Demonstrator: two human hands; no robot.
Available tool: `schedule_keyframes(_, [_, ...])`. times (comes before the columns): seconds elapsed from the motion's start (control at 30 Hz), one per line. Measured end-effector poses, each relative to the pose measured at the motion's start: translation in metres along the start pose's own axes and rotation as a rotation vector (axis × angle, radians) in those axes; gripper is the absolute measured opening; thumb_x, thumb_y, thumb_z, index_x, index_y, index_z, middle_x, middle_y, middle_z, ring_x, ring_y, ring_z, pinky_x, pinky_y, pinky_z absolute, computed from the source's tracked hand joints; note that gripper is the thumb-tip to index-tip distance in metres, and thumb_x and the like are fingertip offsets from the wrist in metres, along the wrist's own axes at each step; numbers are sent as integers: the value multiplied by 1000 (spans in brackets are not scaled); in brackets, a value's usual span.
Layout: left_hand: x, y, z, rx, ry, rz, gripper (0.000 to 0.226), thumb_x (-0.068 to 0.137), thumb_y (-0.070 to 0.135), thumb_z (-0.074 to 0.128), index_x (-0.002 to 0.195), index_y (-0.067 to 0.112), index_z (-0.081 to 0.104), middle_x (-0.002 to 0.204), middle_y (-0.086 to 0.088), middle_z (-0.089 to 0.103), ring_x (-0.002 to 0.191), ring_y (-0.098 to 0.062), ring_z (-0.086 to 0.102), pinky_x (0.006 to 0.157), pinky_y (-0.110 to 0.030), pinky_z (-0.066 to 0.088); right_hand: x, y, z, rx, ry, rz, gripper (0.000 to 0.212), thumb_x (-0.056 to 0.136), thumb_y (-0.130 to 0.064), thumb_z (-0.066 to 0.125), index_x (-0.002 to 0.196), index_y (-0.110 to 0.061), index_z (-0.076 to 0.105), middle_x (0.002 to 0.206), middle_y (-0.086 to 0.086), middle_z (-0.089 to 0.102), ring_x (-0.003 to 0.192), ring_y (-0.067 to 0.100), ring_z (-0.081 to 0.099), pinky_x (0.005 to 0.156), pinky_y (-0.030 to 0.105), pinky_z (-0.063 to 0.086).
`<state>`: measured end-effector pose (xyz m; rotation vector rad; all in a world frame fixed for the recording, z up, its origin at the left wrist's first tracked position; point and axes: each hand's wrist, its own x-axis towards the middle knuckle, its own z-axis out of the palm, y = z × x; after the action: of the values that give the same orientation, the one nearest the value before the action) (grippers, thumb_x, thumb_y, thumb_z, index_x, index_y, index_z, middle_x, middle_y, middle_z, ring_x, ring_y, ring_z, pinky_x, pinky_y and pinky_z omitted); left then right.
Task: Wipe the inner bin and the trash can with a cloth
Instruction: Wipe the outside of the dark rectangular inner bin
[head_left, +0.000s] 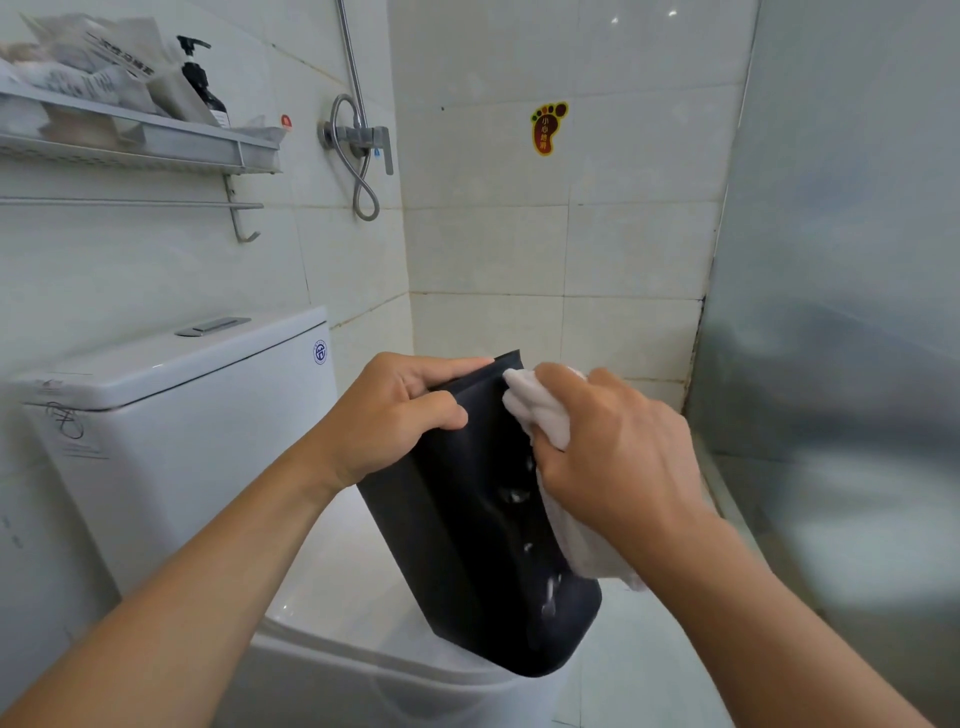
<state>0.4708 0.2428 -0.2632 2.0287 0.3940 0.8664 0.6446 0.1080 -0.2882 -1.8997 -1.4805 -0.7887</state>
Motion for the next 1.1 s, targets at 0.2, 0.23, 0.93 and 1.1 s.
schedule_keyframes(0.2, [0, 1, -1, 14, 22, -16, 50, 83, 2, 63, 130, 16, 70, 102, 3, 81, 99, -12, 75, 87, -22, 55, -21, -9, -6, -54, -86, -125, 24, 73, -38, 75, 91, -34, 60, 67, -9, 39, 48, 18, 34, 42, 23, 14])
schedule_keyframes(0.23, [-1, 2, -1, 18, 16, -15, 49, 86, -2, 63, 131, 15, 70, 103, 4, 80, 100, -12, 75, 88, -23, 54, -19, -7, -6, -54, -83, -112, 22, 76, -41, 74, 93, -35, 61, 68, -9, 42, 49, 19, 40, 43, 24, 20])
schedule_keyframes(0.93, [-2, 5, 6, 27, 59, -30, 53, 77, 8, 60, 128, 16, 73, 105, 1, 80, 104, -18, 75, 97, -33, 56, -14, -4, 0, 23, -28, -31, 22, 81, -35, 69, 101, -34, 59, 74, -9, 43, 52, 23, 44, 45, 26, 21])
schedule_keyframes(1.1, [-2, 2, -1, 27, 80, -33, 54, 77, 11, 60, 130, 17, 71, 109, 1, 80, 110, -17, 73, 103, -36, 53, -19, -6, -5, 104, -161, -117, 28, 88, -49, 60, 114, -40, 57, 82, -8, 52, 67, 24, 57, 55, 35, 48])
